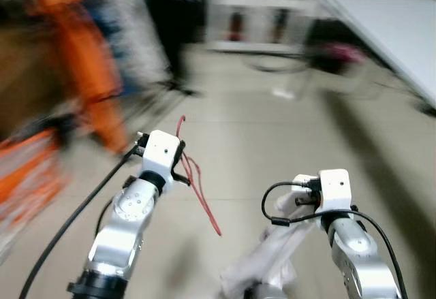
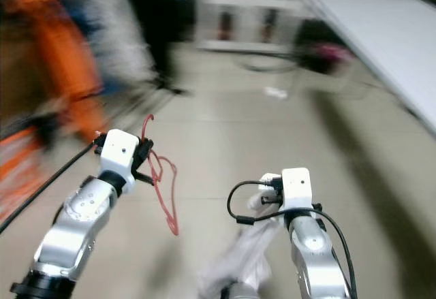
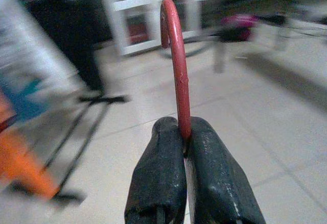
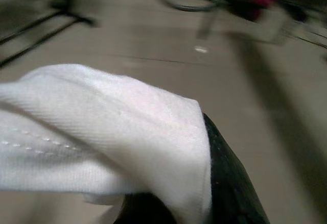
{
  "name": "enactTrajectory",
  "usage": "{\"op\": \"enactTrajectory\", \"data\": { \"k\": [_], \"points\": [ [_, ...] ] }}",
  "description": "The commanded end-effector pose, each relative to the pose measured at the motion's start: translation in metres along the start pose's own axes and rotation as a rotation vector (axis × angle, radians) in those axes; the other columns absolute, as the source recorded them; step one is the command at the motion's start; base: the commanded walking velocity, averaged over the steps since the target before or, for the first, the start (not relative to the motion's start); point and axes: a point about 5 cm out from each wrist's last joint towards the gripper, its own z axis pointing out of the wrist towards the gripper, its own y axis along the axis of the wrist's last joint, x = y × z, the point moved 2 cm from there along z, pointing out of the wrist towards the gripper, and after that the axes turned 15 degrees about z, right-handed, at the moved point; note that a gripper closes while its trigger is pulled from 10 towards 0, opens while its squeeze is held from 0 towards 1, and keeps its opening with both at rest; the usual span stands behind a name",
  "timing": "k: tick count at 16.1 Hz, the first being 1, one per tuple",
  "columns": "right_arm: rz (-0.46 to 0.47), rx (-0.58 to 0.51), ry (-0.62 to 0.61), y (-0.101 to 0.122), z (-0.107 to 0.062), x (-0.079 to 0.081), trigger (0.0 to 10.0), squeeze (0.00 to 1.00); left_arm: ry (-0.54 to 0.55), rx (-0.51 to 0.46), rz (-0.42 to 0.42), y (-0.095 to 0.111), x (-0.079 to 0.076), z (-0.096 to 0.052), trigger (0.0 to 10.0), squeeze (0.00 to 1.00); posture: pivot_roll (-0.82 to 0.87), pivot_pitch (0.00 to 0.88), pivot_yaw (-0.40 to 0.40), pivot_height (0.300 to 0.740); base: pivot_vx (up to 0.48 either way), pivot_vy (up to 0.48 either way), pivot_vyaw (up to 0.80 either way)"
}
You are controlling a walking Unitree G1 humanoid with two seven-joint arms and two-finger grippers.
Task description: Hang hanger
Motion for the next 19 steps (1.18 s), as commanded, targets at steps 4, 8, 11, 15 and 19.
{"op": "enactTrajectory", "data": {
  "k": [4,8,11,15,19],
  "points": [
    [0.031,-0.045,-0.046,0.006,0.002,-0.007,0.0,0.20,-0.063,-0.081,-0.034,0.006,-0.008,0.000,10.0,0.00,-0.08,0.068,0.003,0.740,0.406,0.254,-0.80],
    [0.051,-0.021,-0.015,-0.003,0.004,0.002,0.0,0.23,-0.089,-0.084,-0.027,0.001,-0.012,-0.001,10.0,0.00,-0.09,0.064,0.010,0.740,0.406,0.255,-0.80],
    [0.016,-0.072,0.073,0.011,0.017,0.022,0.0,0.23,-0.034,-0.093,-0.123,0.008,0.001,0.016,10.0,0.00,-0.09,0.046,-0.006,0.740,0.405,0.257,-0.80],
    [0.028,0.002,0.405,0.023,0.009,0.061,0.0,0.33,-0.145,-0.116,-0.077,0.011,-0.009,0.011,10.0,0.00,-0.08,0.038,-0.015,0.740,0.405,0.258,-0.80],
    [-0.043,-0.014,0.488,0.034,0.008,0.064,0.0,0.32,-0.190,-0.137,-0.078,0.012,-0.011,0.009,10.0,0.00,-0.07,0.041,-0.035,0.740,0.404,0.260,-0.80]
  ]
}}
